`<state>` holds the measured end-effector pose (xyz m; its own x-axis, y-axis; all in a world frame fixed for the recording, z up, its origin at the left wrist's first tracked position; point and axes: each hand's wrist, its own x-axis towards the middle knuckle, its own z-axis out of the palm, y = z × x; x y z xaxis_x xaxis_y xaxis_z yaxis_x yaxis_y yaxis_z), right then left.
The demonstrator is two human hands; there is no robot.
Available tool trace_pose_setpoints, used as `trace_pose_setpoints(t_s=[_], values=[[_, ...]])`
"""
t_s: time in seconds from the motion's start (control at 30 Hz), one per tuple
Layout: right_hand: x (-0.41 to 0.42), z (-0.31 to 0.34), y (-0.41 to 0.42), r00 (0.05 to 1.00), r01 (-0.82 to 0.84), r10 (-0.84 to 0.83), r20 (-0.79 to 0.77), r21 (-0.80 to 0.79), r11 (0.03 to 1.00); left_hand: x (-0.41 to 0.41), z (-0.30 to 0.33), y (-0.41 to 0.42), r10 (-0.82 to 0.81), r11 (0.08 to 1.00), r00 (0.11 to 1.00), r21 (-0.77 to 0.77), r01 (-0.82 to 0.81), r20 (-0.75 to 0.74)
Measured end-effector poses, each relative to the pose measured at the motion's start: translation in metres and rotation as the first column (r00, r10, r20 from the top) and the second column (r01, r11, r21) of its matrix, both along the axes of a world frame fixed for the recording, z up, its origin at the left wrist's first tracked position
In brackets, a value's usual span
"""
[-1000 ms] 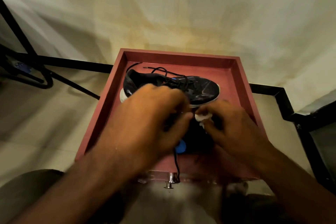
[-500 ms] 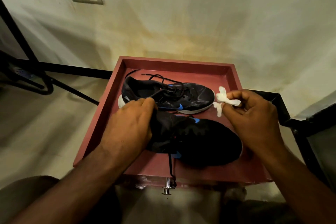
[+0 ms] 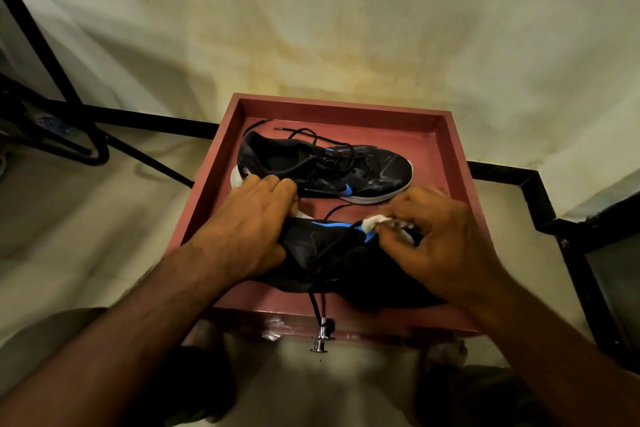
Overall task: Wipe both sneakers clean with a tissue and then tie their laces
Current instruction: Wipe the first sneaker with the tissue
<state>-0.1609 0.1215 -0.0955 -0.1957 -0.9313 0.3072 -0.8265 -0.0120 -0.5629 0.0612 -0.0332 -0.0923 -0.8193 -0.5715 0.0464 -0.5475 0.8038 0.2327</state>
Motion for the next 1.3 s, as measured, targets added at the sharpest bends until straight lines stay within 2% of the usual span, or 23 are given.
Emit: trace_pose_setpoints(t_s=[0.23,0.3,0.37,0.47,0.57,0.73,0.8,0.87,0.93,1.03,1.17,1.3], values=[[0.042,-0.004,-0.001,0.956,-0.258,0.258,-0.142,0.022,0.966,-0.001,-0.003,0.000,0.046,0.999,0.997,0.021,-0.047,0.055],[0.031,0.001,0.002,0.950,-0.225,0.235,-0.204,0.070,0.972,-0.001,-0.001,0.000,0.054,0.997,0.997,0.046,-0.057,0.061],[0.007,0.007,0.006,0.957,-0.104,0.122,-0.265,0.083,0.991,-0.002,0.001,-0.001,0.055,0.996,0.996,0.062,-0.059,0.075],[-0.014,0.008,0.009,0.968,0.018,-0.005,-0.250,0.051,0.999,-0.004,-0.001,-0.001,0.038,0.999,0.997,0.020,-0.039,0.061],[0.014,-0.006,0.004,0.975,-0.045,0.042,-0.220,-0.008,0.999,-0.005,-0.004,0.000,0.015,0.998,0.998,-0.056,-0.011,0.069],[0.051,-0.016,-0.008,0.941,-0.262,0.258,-0.218,0.010,0.965,-0.003,-0.004,0.000,0.030,0.999,0.998,-0.025,-0.029,0.060],[0.035,-0.006,-0.005,0.947,-0.214,0.217,-0.238,0.036,0.976,-0.002,-0.003,0.001,0.049,0.999,0.998,-0.004,-0.049,0.048],[0.014,0.007,-0.001,0.940,-0.077,0.089,-0.330,0.050,0.996,-0.003,-0.002,0.001,0.054,0.998,0.997,0.003,-0.055,0.063],[0.002,0.011,0.002,0.946,-0.003,0.013,-0.325,0.033,0.999,-0.005,-0.001,0.001,0.044,0.999,0.996,-0.013,-0.043,0.077],[0.029,-0.002,0.000,0.960,-0.107,0.112,-0.255,0.032,0.994,-0.007,-0.002,0.000,0.036,0.998,0.993,-0.058,-0.030,0.109],[0.060,-0.010,-0.008,0.943,-0.263,0.272,-0.190,0.073,0.962,-0.006,-0.002,-0.001,0.047,0.998,0.992,-0.039,-0.042,0.114],[0.024,0.010,-0.002,0.929,-0.163,0.214,-0.301,0.187,0.969,-0.005,-0.001,-0.001,0.056,0.998,0.995,-0.001,-0.056,0.084]])
